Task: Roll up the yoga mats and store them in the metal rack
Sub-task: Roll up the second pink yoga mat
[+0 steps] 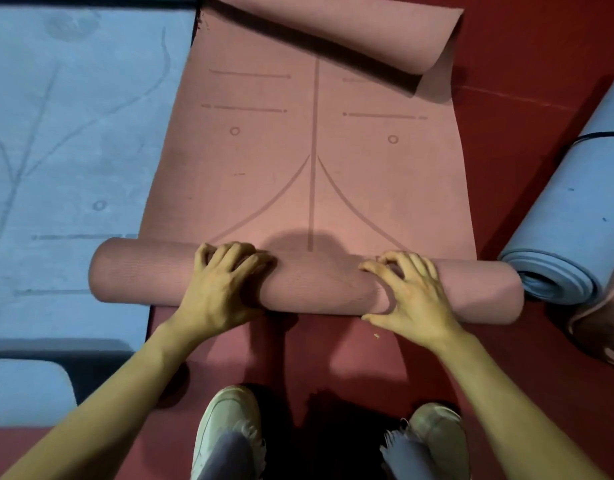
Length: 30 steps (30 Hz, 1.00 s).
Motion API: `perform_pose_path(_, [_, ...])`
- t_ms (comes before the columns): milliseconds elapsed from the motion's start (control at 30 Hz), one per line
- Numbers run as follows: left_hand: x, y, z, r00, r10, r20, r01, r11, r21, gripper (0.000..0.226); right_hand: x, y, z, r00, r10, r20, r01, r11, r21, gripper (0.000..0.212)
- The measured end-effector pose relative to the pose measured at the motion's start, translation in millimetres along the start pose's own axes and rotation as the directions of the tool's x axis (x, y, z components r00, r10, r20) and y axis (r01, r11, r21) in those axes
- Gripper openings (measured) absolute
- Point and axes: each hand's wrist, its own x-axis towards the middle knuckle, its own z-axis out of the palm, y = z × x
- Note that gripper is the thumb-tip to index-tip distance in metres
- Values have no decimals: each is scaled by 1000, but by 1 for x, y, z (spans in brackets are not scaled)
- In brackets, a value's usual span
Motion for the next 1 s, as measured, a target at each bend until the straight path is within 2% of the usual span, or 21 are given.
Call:
perform_pose_path(167, [-19,9,-2,1000,-4,10,4,1000,-11,78,-20,-10,3,999,30,15,-30,999,31,81])
perform_pose_path(267, [-22,8,-1,998,-57,15,58,996,-74,79,-21,-10,5,998,55,12,-56,996,67,84])
perform_pose_path(433, [-11,-6,-4,982,-142,122,157,980,-123,83,-10,-3,1,998,59,21,-62,990,128,73])
perform_pose_path(567, [-11,-7,-6,988,-149,47,154,979,-136,84,-5,-2,2,984,175,38,-179,965,194,72])
perform_pose_path(667, [-12,-10,-6,995,-90,38,93,992,-85,82,-7,-3,5,994,113,-13,-110,986,123,71])
perform_pose_path(733, [-8,-14,-7,994,-100,32,103,987,-119,78,-4,-3,3,995,99,-24,-97,991,97,63])
perform_pose_path(867, [5,-18,-6,987,-158,-11,152,967,-202,65,8,-2,1,987,159,-22,-154,977,147,47])
perform_pose_path(1000, [15,-19,-3,980,-192,-59,181,971,-155,57,12,-5,9,965,221,-140,-193,963,186,46])
